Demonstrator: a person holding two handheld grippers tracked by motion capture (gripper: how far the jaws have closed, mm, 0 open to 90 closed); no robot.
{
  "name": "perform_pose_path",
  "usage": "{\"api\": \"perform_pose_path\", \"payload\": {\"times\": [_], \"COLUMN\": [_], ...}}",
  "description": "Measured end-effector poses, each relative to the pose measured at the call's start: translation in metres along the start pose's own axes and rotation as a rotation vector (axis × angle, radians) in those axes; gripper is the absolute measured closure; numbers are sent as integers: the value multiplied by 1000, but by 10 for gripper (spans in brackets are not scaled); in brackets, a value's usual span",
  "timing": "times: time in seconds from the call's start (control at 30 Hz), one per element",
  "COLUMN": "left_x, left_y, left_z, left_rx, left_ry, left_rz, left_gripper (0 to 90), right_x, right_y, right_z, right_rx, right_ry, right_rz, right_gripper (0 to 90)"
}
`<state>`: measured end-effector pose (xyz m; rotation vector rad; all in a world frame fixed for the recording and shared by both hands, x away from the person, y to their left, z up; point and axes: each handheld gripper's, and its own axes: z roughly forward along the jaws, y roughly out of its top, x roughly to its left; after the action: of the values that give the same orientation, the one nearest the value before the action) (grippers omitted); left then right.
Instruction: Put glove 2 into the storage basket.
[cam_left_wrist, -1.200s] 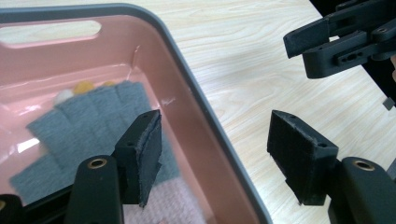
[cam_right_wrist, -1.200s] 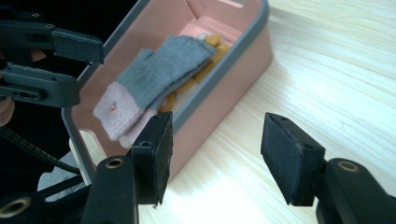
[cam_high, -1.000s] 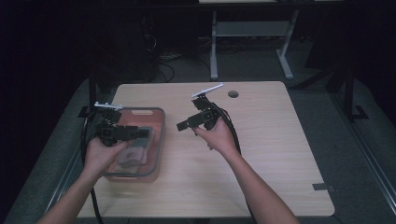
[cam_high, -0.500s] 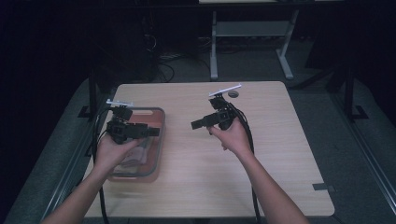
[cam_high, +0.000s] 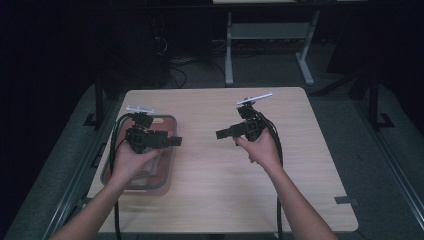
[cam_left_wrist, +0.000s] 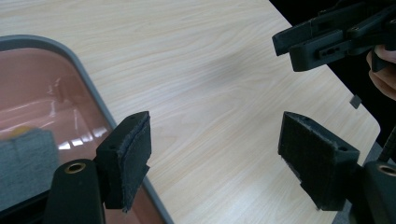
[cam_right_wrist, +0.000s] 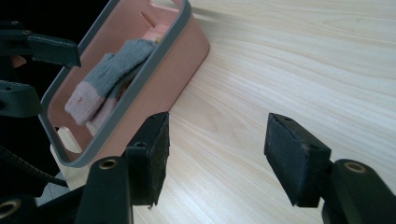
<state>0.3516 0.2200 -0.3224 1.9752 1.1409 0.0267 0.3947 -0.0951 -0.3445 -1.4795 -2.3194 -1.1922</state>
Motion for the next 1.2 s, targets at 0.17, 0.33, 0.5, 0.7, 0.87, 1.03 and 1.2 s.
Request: {"api": "perform_pose_path", "payload": {"times": [0.17, 0.33, 0.5, 0.7, 0.87, 1.03, 1.2], "left_x": [-6, -12, -19, -27, -32, -37, -42], "left_y": [1, 2, 4, 5, 6, 6, 6], "left_z": [7, 14, 20, 28, 33, 39, 44], "left_rx": [2, 13, 17, 23, 19, 21, 24], "left_ry": [-6, -16, -21, -34, -48, -57, -67], "left_rz": [9, 30, 39, 52, 57, 66, 72], "left_gripper": [251, 253, 249, 247, 246, 244, 240], "right_x": [-8, -15, -22, -32, -40, -47, -56], "right_y": [-6, -12, -19, -27, -33, -39, -45], "right_z": [-5, -10, -14, -19, -25, -30, -34], "right_rx": [-7, -5, -13, -14, -23, -26, -30], "right_ry": [-11, -22, -26, -32, -38, -49, -58], "right_rz": [6, 20, 30, 47, 60, 77, 96], "right_gripper": [400, 396, 396, 392, 393, 392, 389]}}
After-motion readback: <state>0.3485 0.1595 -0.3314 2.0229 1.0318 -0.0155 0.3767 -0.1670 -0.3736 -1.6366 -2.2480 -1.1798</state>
